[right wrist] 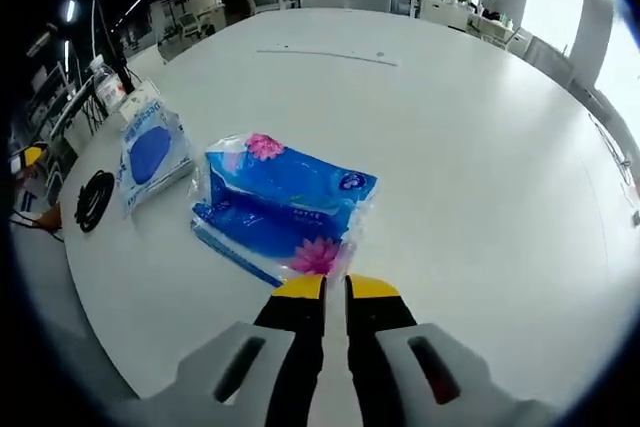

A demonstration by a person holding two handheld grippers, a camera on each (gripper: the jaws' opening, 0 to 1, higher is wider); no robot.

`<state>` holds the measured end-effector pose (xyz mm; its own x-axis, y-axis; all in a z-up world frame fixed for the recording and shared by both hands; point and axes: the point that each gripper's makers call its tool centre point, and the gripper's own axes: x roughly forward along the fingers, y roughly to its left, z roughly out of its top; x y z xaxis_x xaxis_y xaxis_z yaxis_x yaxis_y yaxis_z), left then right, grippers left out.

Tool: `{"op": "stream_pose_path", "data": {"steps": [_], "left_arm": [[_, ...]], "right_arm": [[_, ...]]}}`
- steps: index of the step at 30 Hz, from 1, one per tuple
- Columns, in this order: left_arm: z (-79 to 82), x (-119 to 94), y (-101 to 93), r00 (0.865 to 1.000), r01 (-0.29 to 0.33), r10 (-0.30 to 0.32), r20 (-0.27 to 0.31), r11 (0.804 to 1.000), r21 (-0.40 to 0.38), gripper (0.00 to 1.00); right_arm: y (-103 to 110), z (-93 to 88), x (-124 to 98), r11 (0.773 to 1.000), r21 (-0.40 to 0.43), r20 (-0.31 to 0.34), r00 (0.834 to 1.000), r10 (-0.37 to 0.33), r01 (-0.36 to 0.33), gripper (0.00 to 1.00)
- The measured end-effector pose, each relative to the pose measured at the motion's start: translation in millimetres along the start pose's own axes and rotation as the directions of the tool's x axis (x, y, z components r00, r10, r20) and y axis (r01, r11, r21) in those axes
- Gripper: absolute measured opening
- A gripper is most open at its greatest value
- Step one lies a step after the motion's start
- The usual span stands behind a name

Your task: Arrange the tabletop items into an orderly group along one side of the table until the central work area is clear of visible clutter.

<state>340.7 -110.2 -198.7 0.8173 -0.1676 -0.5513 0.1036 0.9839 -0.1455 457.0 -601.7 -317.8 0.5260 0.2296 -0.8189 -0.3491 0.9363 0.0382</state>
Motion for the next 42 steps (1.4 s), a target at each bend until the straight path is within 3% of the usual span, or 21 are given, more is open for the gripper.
{"op": "stream_pose_path", "data": {"steps": [11, 20, 26, 29, 42], "left_arm": [[-5.1, -5, 3.0, 1.000, -0.014, 0.014, 0.002, 1.000, -0.018, 0.35], [-7.7, -5, 4.7, 1.000, -0.020, 0.020, -0.001, 0.999, -0.027, 0.35], [-8.8, -5, 7.6, 1.000, -0.026, 0.026, -0.007, 0.999, -0.028, 0.35], [-8.8, -4, 9.4, 1.000, -0.028, 0.027, -0.010, 0.999, -0.027, 0.35], [-2.3, 7, 2.9, 1.000, 0.000, 0.000, -0.016, 1.000, -0.009, 0.35]], "right_arm": [[2, 11.1, 6, 0.999, 0.039, -0.003, 1.000, -0.017, 0.017, 0.00], [10, 20.2, 15, 0.991, 0.129, 0.003, 0.999, -0.039, 0.038, 0.00], [3, 28.5, 18, 0.984, 0.168, 0.014, 0.998, -0.065, 0.062, 0.00], [3, 30.7, 10, 0.975, 0.212, 0.018, 0.997, -0.079, 0.073, 0.00], [16, 32.3, -6, 0.970, 0.233, 0.024, 0.996, -0.082, 0.074, 0.00]]}}
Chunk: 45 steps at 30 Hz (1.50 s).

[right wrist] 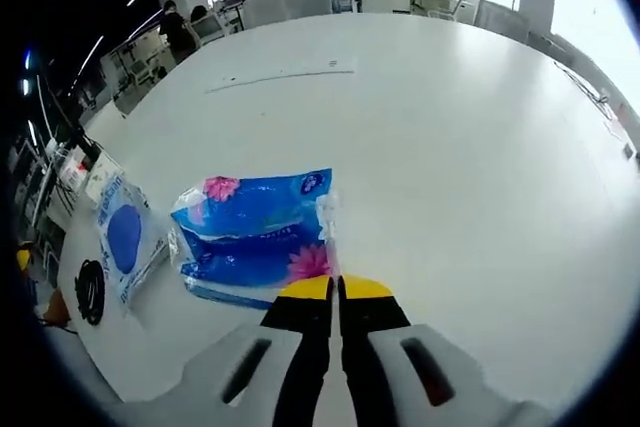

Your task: Arrange the tabletop items into an orderly group along one side of the table until the central work area is clear of visible clutter.

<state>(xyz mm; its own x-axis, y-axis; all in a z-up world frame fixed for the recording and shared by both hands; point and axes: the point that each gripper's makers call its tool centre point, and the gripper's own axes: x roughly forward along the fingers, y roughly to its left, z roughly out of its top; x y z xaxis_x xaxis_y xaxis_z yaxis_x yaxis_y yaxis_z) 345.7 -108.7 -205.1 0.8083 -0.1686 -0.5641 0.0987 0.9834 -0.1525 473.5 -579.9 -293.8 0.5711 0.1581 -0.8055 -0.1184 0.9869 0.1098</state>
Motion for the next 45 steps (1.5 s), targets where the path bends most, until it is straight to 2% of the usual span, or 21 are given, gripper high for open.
{"op": "stream_pose_path", "data": {"steps": [6, 18, 26, 33, 38, 43, 45], "left_arm": [[2.4, 1, -0.1, 1.000, 0.013, -0.013, 0.002, 1.000, 0.004, 0.35], [0.2, -3, 1.5, 0.999, 0.033, -0.033, 0.004, 0.999, 0.005, 0.36], [-2.7, -8, 0.5, 0.999, 0.048, -0.048, 0.010, 0.999, 0.006, 0.36], [-6.3, -11, -1.5, 0.998, 0.064, -0.064, 0.011, 0.998, 0.011, 0.37], [-9.3, -13, -3.7, 0.997, 0.077, -0.077, 0.010, 0.997, 0.011, 0.36], [-12.0, -13, -3.7, 0.996, 0.086, -0.086, 0.009, 0.996, 0.008, 0.36], [-13.3, -12, -4.1, 0.996, 0.092, -0.092, 0.006, 0.996, 0.008, 0.36]], "right_arm": [[3, -9.7, -1, 1.000, -0.020, -0.030, 1.000, 0.011, -0.011, 0.00], [10, -10.0, -12, 0.999, -0.041, -0.025, 0.999, 0.024, -0.025, 0.04], [0, -8.7, -1, 0.998, -0.050, -0.016, 1.000, 0.022, -0.023, 0.04], [3, -14.9, 0, 0.997, -0.072, -0.006, 0.999, 0.033, -0.033, 0.05], [16, -24.4, -5, 0.993, -0.110, 0.001, 0.999, 0.047, -0.047, 0.06], [23, -26.5, -3, 0.988, -0.137, 0.007, 0.998, 0.069, -0.067, 0.06], [36, -34.0, -6, 0.985, -0.150, 0.008, 0.996, 0.084, -0.082, 0.06]]}}
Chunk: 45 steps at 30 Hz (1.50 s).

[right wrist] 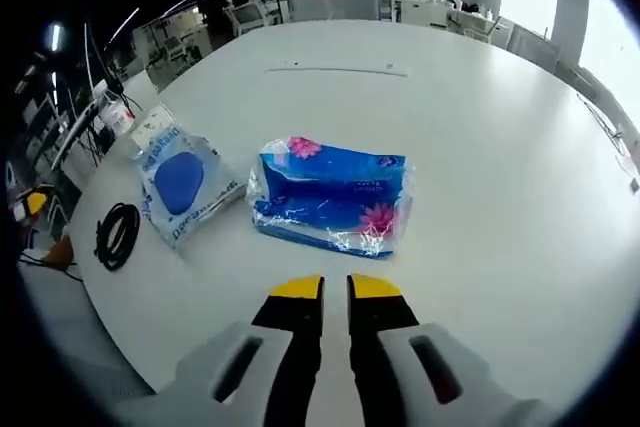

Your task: Arrange the tabletop items into an orderly group along one side of the table until the central work area is clear of visible clutter.

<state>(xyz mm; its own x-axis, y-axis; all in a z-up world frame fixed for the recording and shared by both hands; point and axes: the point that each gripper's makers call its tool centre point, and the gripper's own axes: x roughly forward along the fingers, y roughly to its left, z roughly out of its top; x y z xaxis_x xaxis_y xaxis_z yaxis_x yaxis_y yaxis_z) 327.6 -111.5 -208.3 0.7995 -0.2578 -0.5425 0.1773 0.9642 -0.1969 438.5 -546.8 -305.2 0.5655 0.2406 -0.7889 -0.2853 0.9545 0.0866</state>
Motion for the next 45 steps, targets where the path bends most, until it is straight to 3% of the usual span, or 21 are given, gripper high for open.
{"op": "stream_pose_path", "data": {"steps": [11, 20, 28, 36, 45], "left_arm": [[-3.1, 3, -1.3, 1.000, 0.021, -0.021, 0.000, 1.000, -0.006, 0.36], [-5.9, 5, -2.4, 0.999, 0.035, -0.035, -0.005, 0.999, -0.010, 0.36], [-6.3, 15, -6.6, 0.998, 0.057, -0.057, -0.016, 0.998, -0.004, 0.36], [-5.0, 31, -14.5, 0.996, 0.087, -0.086, -0.037, 0.996, 0.009, 0.35], [4.0, 68, -29.3, 0.987, 0.145, -0.141, -0.077, 0.988, 0.045, 0.35]], "right_arm": [[68, -16.2, -3, 0.992, -0.076, -0.009, 0.995, 0.102, -0.103, 0.08], [110, -14.0, -3, 0.980, -0.081, 0.002, 0.983, 0.182, -0.181, 0.11], [124, -10.8, -4, 0.976, -0.055, 0.016, 0.978, 0.209, -0.208, 0.12], [125, -10.2, -5, 0.976, -0.009, 0.026, 0.976, 0.218, -0.218, 0.13], [123, -3.9, 0, 0.972, 0.057, 0.040, 0.973, 0.227, -0.229, 0.13]]}}
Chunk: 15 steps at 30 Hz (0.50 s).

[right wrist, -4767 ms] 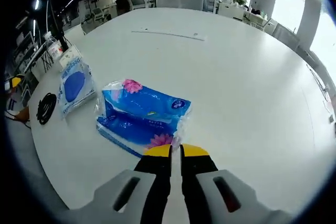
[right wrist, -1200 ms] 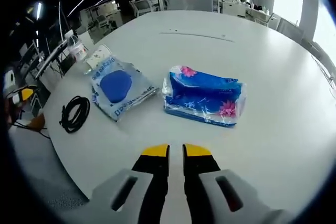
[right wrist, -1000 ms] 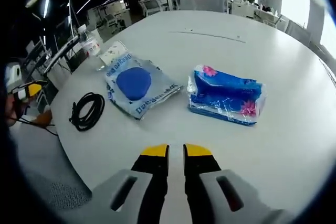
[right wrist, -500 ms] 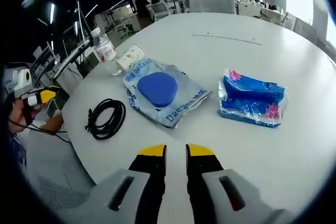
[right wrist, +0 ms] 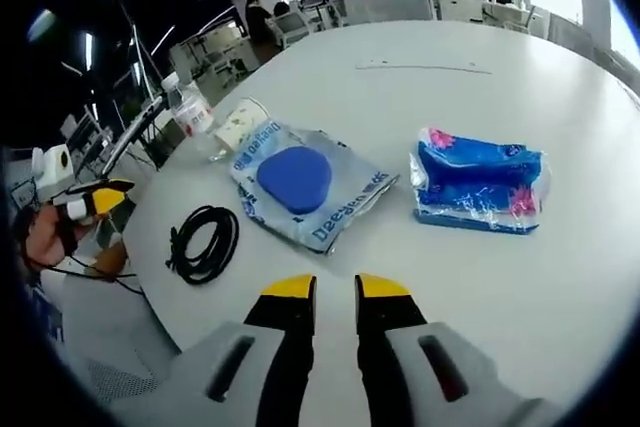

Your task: Arrange the tabletop items into an orderly group along one side of the table until the central work area is clear of visible clutter.

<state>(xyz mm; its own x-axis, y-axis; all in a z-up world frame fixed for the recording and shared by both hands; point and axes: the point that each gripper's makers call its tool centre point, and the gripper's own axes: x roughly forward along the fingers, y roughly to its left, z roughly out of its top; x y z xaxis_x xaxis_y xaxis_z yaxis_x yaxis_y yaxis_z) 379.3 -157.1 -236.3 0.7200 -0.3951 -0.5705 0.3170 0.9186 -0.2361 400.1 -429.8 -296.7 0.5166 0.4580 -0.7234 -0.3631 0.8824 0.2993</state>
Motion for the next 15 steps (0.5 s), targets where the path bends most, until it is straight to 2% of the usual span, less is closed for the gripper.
{"op": "stream_pose_path", "data": {"steps": [8, 15], "left_arm": [[9.1, 45, -8.3, 0.998, 0.050, -0.048, -0.050, 0.998, 0.044, 0.35], [11.8, 77, -12.2, 0.994, 0.066, -0.061, -0.086, 0.996, 0.061, 0.34]], "right_arm": [[-4, 8.7, 8, 0.997, 0.078, 0.015, 1.000, 0.016, -0.017, 0.15], [-5, 10.2, 15, 0.993, 0.116, 0.022, 0.999, 0.031, -0.033, 0.16]]}}
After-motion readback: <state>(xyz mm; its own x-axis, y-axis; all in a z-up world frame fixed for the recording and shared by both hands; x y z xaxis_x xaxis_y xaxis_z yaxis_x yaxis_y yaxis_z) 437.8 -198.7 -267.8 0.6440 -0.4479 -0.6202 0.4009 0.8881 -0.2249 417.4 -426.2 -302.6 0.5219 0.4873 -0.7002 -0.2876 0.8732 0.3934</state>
